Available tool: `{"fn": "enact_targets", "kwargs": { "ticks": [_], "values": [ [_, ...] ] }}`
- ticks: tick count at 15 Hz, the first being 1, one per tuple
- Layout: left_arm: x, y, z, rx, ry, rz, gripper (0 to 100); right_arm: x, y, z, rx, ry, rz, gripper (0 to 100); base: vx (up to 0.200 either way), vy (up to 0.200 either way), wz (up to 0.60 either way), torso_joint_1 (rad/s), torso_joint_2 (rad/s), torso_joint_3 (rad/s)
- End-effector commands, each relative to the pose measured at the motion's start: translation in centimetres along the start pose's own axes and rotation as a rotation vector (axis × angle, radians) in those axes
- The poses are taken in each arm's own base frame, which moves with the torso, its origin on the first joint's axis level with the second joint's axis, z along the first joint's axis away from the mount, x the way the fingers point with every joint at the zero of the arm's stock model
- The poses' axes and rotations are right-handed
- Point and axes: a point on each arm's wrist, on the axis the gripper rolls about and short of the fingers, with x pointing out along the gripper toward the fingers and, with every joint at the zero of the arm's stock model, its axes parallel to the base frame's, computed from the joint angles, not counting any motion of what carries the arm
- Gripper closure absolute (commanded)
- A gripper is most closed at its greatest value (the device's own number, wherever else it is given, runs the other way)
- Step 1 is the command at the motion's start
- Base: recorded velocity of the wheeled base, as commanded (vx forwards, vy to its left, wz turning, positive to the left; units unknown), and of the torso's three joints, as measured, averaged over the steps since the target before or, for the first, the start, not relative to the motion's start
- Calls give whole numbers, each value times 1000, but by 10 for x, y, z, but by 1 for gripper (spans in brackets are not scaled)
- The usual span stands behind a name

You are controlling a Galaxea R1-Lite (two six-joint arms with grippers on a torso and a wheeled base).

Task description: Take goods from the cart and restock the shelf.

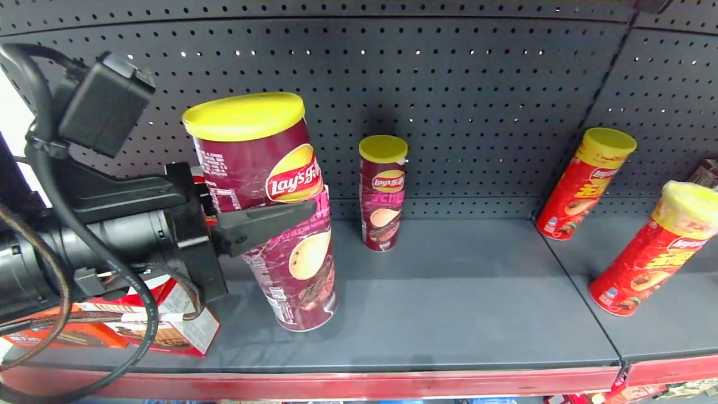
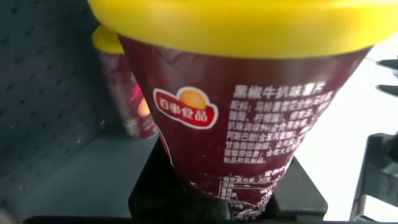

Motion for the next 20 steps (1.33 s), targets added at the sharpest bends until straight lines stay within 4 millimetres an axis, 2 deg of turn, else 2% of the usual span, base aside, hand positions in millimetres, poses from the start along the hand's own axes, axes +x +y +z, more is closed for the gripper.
{"fn": "enact_targets", "kwargs": {
  "ticks": [1, 13, 15, 16, 17, 18, 20],
  "values": [
    [-1, 0, 1, 0, -3, 4, 100, 0, 0, 0, 0, 1, 1, 0, 0, 0, 0, 0, 0, 0],
    [-4, -1, 0, 2, -2, 8, 100, 0, 0, 0, -3, 4, 6, 0, 0, 0, 0, 0, 0, 0],
    [-4, -1, 2, 5, -9, 12, 100, 7, 0, 2, -7, 85, 29, 0, 0, 0, 0, 0, 0, 0],
    [-4, 0, 5, 8, -17, 13, 100, 5, 0, 48, 23, -11, 84, 0, 0, 0, 0, 0, 0, 0],
    [-4, 0, 4, 6, -14, 15, 100, 13, 1, 75, 46, 39, 172, 0, 0, 0, 0, 0, 0, 0],
    [-4, 1, 1, 4, -7, 21, 100, 16, 2, 92, 35, 47, 243, 0, 0, 0, 0, 0, 0, 0],
    [-6, 2, -2, 0, 2, 29, 100, 27, 4, 109, -39, 65, 362, 0, 0, 0, 0, 0, 0, 0]
  ]
}}
